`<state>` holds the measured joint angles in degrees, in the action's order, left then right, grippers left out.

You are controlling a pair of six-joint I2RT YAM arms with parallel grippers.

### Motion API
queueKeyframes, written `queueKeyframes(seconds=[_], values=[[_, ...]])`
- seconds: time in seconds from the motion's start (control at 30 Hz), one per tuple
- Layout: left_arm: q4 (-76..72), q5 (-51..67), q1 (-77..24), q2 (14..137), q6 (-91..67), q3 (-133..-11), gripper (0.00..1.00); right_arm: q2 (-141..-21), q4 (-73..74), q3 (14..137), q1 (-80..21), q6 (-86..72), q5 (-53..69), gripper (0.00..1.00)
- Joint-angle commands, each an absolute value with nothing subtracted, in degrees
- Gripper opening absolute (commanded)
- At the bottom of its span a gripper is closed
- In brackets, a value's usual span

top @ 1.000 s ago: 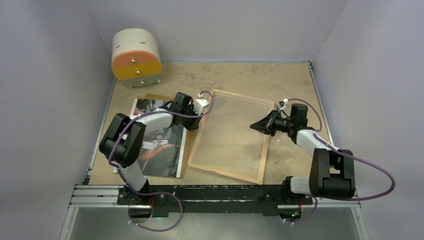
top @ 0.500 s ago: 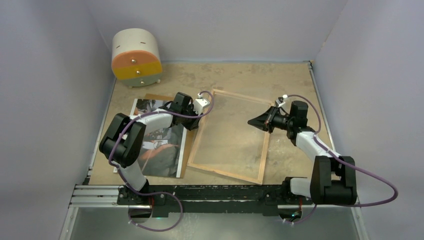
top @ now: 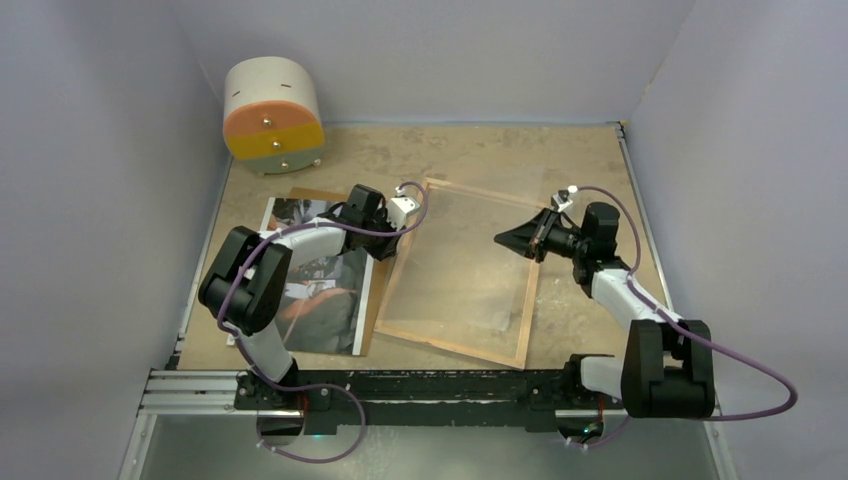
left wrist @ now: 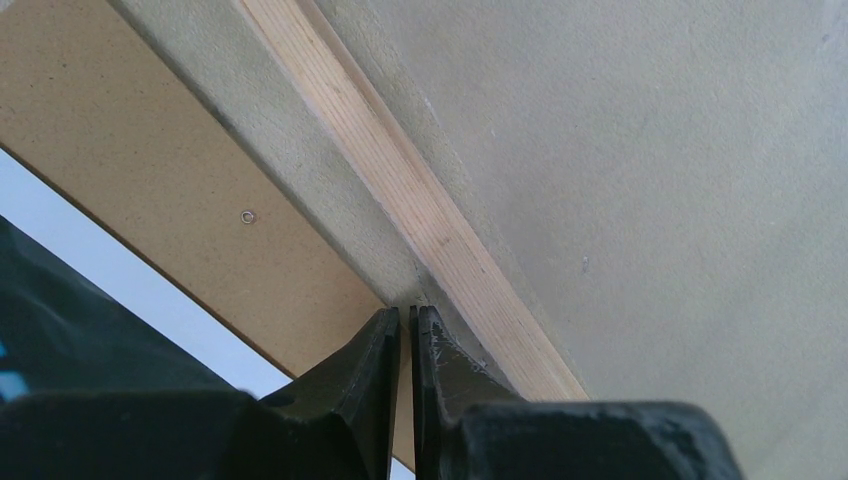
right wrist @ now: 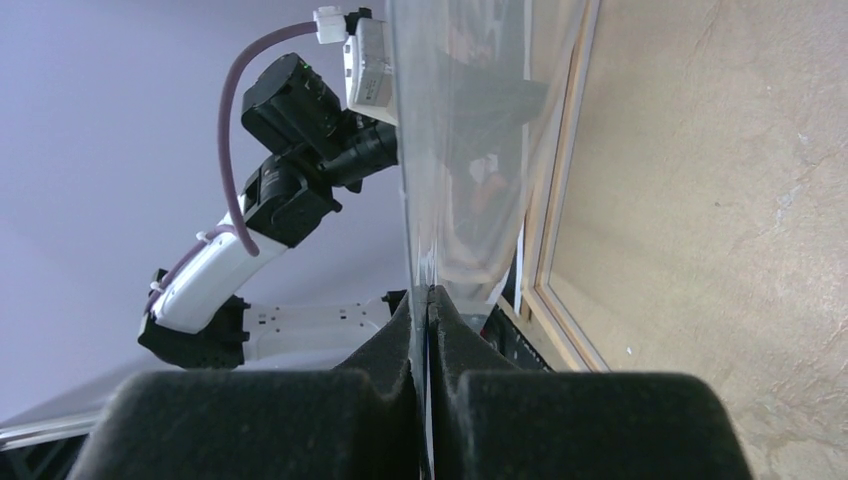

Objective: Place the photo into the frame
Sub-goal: Place the photo frame item in the photo frame.

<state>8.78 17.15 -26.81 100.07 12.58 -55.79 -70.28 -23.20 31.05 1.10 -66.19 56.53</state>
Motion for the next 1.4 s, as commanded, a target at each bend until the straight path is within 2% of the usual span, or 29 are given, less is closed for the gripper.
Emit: queueKeyframes(seconds=[0.0,0.37,0.6,0.93,1.37], values=[[9.06,17.49,-27.09,100.31,12.14,-55.04,0.12,-71.69,-29.3,29.63,0.45,-68.55,57.92,0.0],[9.01,17.28,-27.11,100.28,12.21,-54.86,0.11,-76.1,-22.45,33.5,-2.36,-58.75,56.73,0.0],[9.03,17.06,-27.14,100.36,12.44,-54.59,0.1,-77.42,-25.85,32.25,-2.32,-59.82,57.09,0.0],[9.37,17.53,-27.09,100.52,12.09,-55.14,0.07,-76.05,-40.87,29.36,-2.39,-71.69,58.16,0.0],[9.67,17.56,-27.03,100.42,11.92,-55.27,0.03,-76.18,-35.61,32.48,-4.39,-67.24,57.01,0.0]])
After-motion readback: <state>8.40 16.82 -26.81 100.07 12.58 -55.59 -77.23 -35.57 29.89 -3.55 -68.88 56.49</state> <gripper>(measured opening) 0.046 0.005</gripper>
